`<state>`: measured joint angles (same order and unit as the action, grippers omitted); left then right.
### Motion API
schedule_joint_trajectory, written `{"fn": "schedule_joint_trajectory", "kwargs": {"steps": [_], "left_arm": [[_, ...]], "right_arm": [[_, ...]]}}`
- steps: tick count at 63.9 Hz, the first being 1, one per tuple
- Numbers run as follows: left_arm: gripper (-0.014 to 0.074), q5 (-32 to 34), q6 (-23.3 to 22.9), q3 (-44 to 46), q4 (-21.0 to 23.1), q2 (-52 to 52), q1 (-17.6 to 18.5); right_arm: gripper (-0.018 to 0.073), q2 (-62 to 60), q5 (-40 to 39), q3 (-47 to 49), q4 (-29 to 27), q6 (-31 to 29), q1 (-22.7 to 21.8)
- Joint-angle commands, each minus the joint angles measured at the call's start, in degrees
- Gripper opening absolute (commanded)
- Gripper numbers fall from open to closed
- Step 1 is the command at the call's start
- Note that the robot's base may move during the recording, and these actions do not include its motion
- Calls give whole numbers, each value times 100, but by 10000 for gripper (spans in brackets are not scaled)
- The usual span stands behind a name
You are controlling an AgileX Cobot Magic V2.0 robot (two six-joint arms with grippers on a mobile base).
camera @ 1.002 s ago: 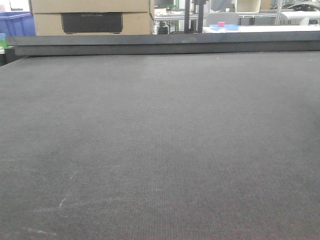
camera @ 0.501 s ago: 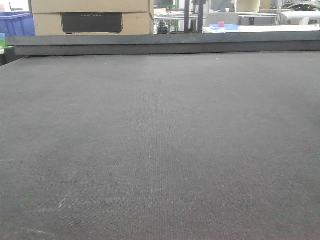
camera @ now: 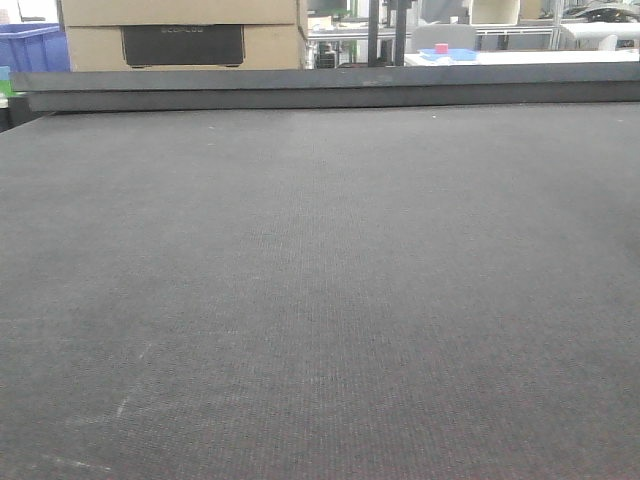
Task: Grab PVC pipe and place in blue bin
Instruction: 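Lift the held white pipe off the table with both grippers, then drive the base to the shelf of blue bins holding the pipe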
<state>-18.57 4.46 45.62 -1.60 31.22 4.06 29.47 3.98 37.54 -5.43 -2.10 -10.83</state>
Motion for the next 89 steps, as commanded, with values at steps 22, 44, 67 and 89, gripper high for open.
{"fn": "schedule_joint_trajectory", "kwargs": {"steps": [22,44,67,89], "left_arm": [[-111,203,12,8,-29,-25,125],[-111,203,12,8,-29,-25,125],[-111,203,12,8,-29,-25,125],[-111,203,12,8,-29,-25,125]], "right_arm": [[-168,-33,-93,7,21,-41,11],[-168,-33,-93,7,21,-41,11],[-168,-33,-93,7,21,-41,11],[-168,-33,-93,7,21,-41,11]]}}
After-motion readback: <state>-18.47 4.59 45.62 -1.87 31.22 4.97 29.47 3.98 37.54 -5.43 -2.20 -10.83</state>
